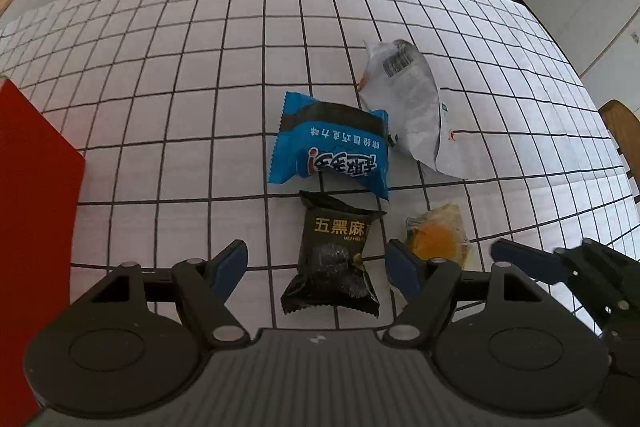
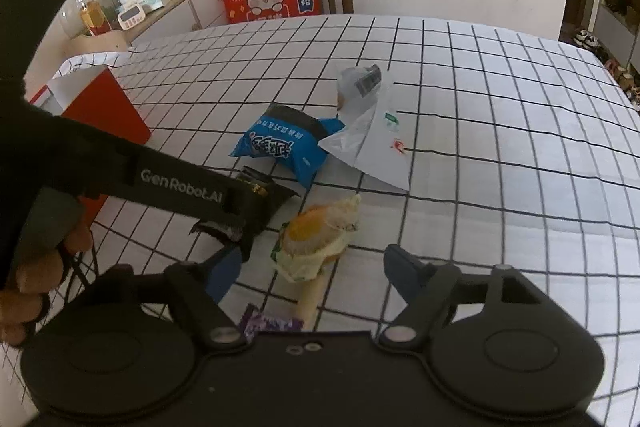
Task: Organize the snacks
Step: 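Grasp the black sesame packet with the left tool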
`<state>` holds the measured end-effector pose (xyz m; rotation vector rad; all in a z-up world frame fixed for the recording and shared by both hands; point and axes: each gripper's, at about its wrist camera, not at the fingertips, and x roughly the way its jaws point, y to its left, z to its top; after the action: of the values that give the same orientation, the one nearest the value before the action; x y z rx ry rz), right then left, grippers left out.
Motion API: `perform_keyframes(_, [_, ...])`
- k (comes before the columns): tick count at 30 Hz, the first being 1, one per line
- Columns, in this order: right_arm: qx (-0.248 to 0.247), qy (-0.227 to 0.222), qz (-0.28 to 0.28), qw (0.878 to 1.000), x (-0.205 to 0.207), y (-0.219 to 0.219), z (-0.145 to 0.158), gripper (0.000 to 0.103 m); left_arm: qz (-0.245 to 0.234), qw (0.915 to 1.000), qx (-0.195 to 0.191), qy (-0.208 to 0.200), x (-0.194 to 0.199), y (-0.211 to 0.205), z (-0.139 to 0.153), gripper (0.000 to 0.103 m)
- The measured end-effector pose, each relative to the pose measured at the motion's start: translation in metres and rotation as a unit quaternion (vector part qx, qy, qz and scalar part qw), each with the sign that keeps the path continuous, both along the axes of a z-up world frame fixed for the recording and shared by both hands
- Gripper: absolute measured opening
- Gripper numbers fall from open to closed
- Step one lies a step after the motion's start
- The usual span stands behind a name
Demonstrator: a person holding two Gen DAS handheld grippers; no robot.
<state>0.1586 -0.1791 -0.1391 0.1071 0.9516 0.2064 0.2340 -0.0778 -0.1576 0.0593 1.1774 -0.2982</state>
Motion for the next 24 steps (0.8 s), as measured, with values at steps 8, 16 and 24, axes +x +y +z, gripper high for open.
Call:
perform_keyframes(8, [0.009, 0.015, -0.004, 1.000, 0.011, 0.001, -0.011, 0.058, -0.002, 0.9999, -0.004, 0.011, 0.006, -0.003, -0.008, 0.058])
perform_keyframes(16, [0.009, 0.013, -0.011, 1.000, 0.012, 0.000, -0.011, 0.047, -0.021, 0.9998, 0.002, 0.002, 0.004, -0.008, -0.009, 0.036])
perform_keyframes(24, [0.004, 0.007, -0.019, 1.000, 0.007, 0.002, -0.008, 0.041, -0.025, 0.9997, 0.003, -0.006, -0.003, -0.004, -0.004, 0.030])
